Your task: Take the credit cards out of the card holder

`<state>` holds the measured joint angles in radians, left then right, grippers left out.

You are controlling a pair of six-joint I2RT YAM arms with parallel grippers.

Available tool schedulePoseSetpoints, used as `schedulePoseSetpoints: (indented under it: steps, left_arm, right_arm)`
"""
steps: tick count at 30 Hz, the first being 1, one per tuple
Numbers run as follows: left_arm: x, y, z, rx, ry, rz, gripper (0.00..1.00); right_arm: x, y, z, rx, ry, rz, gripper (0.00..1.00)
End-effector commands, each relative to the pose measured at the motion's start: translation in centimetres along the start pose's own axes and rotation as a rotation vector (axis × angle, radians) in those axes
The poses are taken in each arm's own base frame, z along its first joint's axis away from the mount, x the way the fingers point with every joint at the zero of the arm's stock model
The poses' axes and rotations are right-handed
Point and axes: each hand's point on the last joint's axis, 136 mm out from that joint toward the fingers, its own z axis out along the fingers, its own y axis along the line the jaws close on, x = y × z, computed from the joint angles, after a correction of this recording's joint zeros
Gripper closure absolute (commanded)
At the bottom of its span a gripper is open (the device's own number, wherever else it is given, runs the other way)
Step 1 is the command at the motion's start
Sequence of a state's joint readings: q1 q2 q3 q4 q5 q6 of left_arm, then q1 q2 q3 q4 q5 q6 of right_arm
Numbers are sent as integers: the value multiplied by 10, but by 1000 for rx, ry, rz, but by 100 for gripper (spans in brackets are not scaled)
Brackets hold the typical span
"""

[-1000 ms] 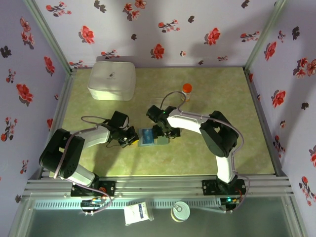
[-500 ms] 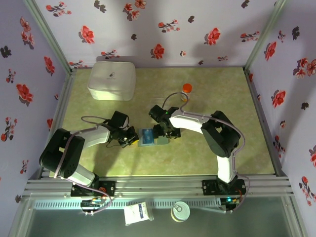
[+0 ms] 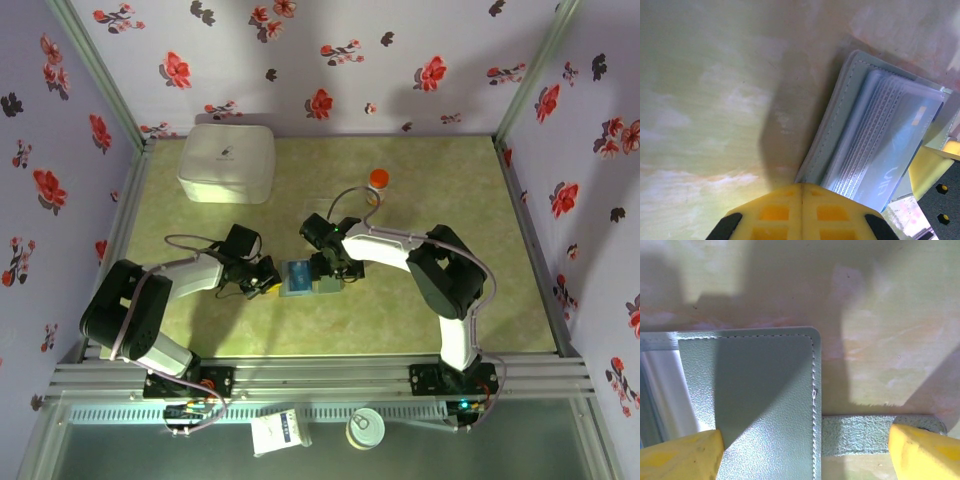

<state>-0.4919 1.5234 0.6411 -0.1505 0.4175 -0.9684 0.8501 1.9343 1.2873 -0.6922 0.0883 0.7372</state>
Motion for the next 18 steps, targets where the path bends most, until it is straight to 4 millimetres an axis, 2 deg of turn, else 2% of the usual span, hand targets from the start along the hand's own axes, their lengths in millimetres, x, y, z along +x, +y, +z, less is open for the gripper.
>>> schedulePoseSetpoints:
  steps: [1, 6, 10, 14, 18]
  left_arm:
    - [-8, -14, -11, 14, -41, 37, 97]
    - [-15, -34, -25, 47, -69, 67, 93]
    - [-18, -44, -33, 62, -77, 82, 91]
    - [-18, -51, -35, 70, -77, 92, 92]
    - [-14, -54, -25, 53, -48, 108, 93]
  right_arm:
    - [-5, -8, -10, 27, -39, 24, 15]
    - [-21, 1, -49, -55, -127, 33, 15]
    - [-25, 4, -68, -104, -158, 44, 16]
    - [-27, 21, -76, -217, -157, 31, 19]
    - [-23, 44, -64, -343, -96, 21, 27]
